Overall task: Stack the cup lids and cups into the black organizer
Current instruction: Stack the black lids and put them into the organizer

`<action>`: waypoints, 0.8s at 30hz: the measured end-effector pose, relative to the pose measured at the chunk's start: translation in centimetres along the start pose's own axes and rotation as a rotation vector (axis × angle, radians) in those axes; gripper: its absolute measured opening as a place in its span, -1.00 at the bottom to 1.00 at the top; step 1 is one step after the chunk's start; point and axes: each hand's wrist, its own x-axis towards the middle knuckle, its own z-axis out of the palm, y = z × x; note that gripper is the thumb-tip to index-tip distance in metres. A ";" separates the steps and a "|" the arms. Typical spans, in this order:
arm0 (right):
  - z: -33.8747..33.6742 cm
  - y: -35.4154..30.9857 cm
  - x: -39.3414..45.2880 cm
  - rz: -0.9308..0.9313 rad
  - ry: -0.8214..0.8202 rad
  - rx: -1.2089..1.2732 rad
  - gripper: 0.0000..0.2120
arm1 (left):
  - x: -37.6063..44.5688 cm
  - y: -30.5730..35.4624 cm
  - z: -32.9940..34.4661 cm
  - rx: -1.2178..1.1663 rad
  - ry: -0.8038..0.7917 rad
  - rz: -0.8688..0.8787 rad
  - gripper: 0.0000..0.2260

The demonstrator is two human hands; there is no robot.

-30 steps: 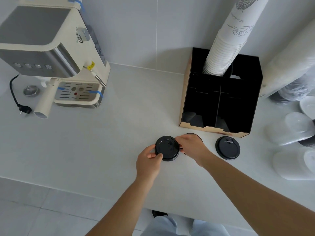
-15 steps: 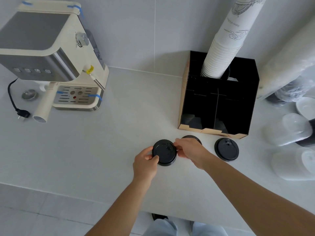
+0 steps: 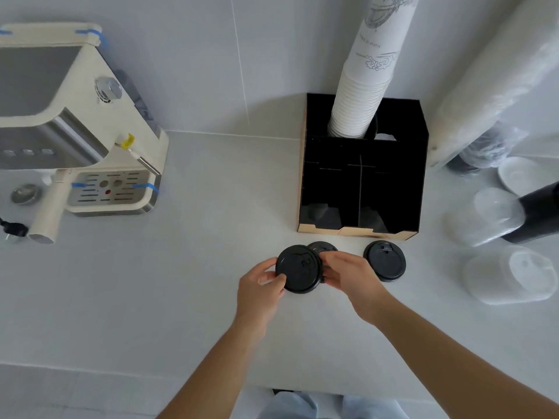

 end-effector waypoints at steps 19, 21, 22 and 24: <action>-3.7 0.8 2.0 0.058 0.146 -0.009 -0.65 | 2.6 0.7 6.1 0.322 -0.043 0.085 -0.76; -3.6 0.9 2.1 0.062 0.147 -0.020 -0.59 | 2.8 0.5 6.1 0.358 -0.045 0.090 -0.74; -3.5 0.9 2.1 0.065 0.146 -0.028 -0.58 | 2.8 0.4 6.1 0.376 -0.047 0.089 -0.73; -3.3 1.1 2.3 0.064 0.145 -0.051 -0.55 | 2.9 0.4 6.0 0.404 -0.049 0.090 -0.72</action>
